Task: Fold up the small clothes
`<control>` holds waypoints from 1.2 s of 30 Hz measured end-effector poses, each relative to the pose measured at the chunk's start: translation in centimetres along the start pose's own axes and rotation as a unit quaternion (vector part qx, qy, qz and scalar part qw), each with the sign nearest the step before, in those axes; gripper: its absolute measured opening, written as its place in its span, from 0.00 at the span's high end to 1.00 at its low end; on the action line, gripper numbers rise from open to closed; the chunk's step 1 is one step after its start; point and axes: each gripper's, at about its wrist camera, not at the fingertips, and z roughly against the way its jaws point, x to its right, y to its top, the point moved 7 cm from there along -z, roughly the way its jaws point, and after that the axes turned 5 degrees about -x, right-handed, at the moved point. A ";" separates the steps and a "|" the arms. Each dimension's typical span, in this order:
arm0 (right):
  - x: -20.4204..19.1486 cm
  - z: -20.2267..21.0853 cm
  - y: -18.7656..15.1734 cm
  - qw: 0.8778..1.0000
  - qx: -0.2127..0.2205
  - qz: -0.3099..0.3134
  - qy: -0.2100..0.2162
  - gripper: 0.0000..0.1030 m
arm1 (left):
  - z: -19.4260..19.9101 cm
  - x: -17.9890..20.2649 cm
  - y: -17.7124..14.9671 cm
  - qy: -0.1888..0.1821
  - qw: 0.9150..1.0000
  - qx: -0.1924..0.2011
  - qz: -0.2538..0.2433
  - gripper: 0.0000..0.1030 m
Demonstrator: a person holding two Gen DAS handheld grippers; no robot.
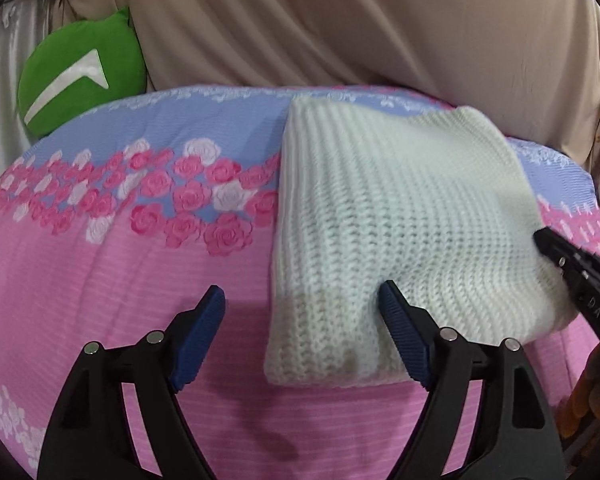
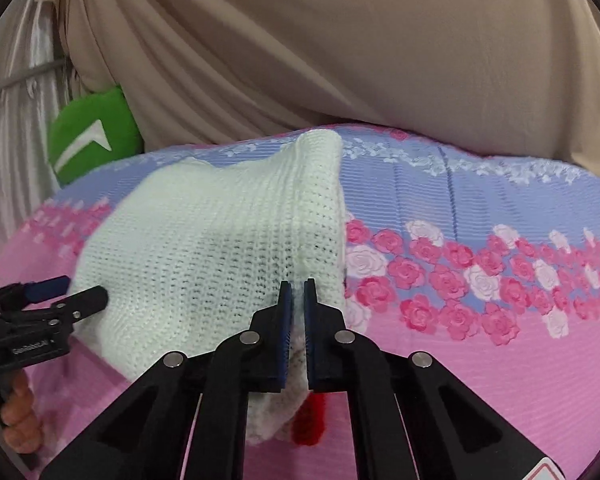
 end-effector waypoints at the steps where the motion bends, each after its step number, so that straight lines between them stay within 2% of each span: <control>1: 0.0 -0.1 0.0 1.000 0.000 0.002 -0.007 0.96 | -0.1 0.1 -0.2 0.007 1.000 0.003 -0.004 0.24; 4: 0.1 0.2 -0.2 1.000 0.012 -0.007 0.001 0.95 | 0.8 0.9 -0.5 0.045 0.998 0.027 -0.029 0.24; 6: 0.4 1.5 -0.4 0.998 0.034 -0.033 0.028 0.92 | 1.3 1.4 -1.0 0.069 0.996 0.037 -0.039 0.22; 7: 0.6 2.3 -0.7 0.997 0.040 -0.050 0.041 0.87 | 1.8 1.7 -1.4 0.077 0.995 0.043 -0.042 0.21; 8: 0.7 2.9 -0.9 0.996 0.040 -0.058 0.047 0.82 | 2.1 2.0 -1.6 0.081 0.995 0.048 -0.043 0.14; 9: 0.7 3.5 -1.3 0.996 0.039 -0.063 0.048 0.68 | 2.5 2.1 -1.9 0.086 0.994 0.052 -0.041 0.11; 10: 0.6 4.0 -1.7 0.996 0.039 -0.063 0.045 0.58 | 2.8 2.2 -2.1 0.091 0.994 0.056 -0.038 0.10; 12: 0.3 4.7 -3.1 0.997 0.030 -0.060 0.042 0.51 | 3.3 2.3 -2.4 0.092 0.993 0.060 -0.032 0.05; 16: 0.0 5.3 -6.0 0.997 -0.001 -0.067 0.038 0.32 | 3.5 2.7 -3.5 0.094 0.994 0.048 -0.017 0.05; 17: 0.0 5.7 -6.5 0.997 -0.003 -0.070 0.037 0.31 | 3.7 2.7 -3.8 0.099 0.994 0.047 -0.013 0.05; 19: 0.1 6.6 -7.1 0.997 0.004 -0.075 0.032 0.23 | 4.1 3.0 -4.3 0.107 0.993 0.049 -0.010 0.05; 21: 0.2 7.0 -7.7 0.996 0.003 -0.081 0.023 0.19 | 4.5 3.3 -4.8 0.113 0.992 0.052 -0.007 0.05; 27: -0.7 8.0 -8.8 0.997 -0.001 -0.070 0.017 0.17 | 5.4 4.3 -6.3 0.129 0.990 0.047 -0.008 0.05; 36: -1.4 8.5 -9.3 0.998 -0.006 -0.059 0.012 0.16 | 6.1 4.6 -7.1 0.140 0.989 0.049 -0.007 0.05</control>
